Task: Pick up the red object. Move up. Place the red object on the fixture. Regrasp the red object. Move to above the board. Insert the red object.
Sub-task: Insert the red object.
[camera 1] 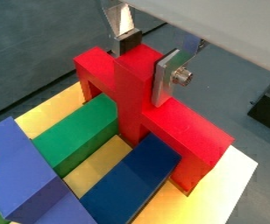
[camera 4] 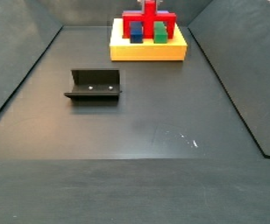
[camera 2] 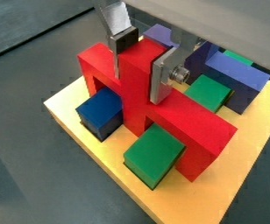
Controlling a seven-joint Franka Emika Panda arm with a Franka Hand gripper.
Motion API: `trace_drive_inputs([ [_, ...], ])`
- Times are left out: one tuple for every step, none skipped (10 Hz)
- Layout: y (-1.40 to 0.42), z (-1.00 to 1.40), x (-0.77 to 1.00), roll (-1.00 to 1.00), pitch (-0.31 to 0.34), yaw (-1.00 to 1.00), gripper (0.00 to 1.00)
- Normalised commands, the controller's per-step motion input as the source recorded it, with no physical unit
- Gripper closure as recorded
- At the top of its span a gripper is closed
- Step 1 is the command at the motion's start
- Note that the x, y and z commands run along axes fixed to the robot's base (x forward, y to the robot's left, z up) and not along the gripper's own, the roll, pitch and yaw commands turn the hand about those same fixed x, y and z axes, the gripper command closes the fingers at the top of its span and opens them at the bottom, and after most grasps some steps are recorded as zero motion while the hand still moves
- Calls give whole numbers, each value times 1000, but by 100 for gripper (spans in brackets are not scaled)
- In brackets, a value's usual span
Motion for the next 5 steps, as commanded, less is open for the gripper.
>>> trace_drive_inputs([
  [0,-143,40,-81,-71,0,100],
  [0,-154,89,-70,-54,0,100],
  [0,-183,63,-41,-27,0,100],
  [43,-260,106,-1,-6,0,100],
  [60,-423,249,-6,0,0,100],
])
